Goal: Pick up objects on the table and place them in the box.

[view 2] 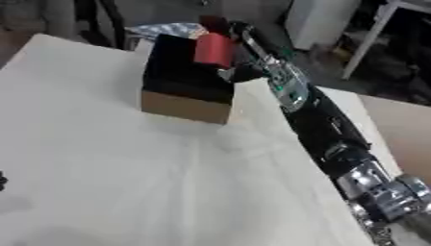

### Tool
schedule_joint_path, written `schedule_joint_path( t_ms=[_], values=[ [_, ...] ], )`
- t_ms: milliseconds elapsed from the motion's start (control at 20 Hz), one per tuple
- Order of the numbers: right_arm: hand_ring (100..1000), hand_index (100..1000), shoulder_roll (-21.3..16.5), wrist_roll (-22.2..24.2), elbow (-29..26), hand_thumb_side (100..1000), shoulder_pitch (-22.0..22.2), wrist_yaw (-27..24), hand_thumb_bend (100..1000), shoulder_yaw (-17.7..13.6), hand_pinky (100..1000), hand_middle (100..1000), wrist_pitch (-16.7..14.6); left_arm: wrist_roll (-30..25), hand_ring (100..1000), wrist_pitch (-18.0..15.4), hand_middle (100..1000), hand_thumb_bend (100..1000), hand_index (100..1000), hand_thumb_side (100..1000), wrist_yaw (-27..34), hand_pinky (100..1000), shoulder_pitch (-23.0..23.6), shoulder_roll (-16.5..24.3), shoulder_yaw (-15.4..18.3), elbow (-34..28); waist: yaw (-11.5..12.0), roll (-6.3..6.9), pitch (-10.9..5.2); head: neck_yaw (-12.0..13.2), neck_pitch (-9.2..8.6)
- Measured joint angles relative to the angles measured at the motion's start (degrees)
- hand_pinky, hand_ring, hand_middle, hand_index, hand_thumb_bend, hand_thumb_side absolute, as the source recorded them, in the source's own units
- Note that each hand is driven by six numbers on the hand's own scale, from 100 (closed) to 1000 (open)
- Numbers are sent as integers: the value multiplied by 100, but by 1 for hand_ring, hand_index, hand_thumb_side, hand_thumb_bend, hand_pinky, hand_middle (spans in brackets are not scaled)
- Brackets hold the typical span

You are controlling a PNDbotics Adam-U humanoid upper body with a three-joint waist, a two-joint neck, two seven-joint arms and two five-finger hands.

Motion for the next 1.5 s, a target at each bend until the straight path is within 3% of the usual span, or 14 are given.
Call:
schedule_joint_path(
  t_ms=[550,800,1150,1250,1500],
  values=[
    [1000,954,89,107,1,472,24,182,382,56,838,932,-106,14,719,36,676,290,792,401,-11,719,-3,-16,1,2,-115,-28,31,-4,-4],
    [1000,954,87,190,-267,376,105,19,355,105,827,920,-129,38,719,56,675,290,788,405,-23,718,2,-17,30,23,-297,-9,32,32,-4],
    [1000,966,-87,860,-1440,345,548,-1133,242,280,821,926,201,154,719,63,676,292,788,405,-88,718,129,-17,169,96,-746,183,-27,255,9],
    [1000,960,-172,1052,-1876,293,746,-1559,247,284,811,918,341,220,719,62,676,293,788,407,-105,717,169,-17,229,127,-907,219,-35,331,37],
    [1000,949,-353,1092,-3248,220,1418,-2458,209,252,784,859,608,385,719,69,676,294,788,411,-169,717,255,-24,376,185,-1267,319,-37,531,108]
  ],
)
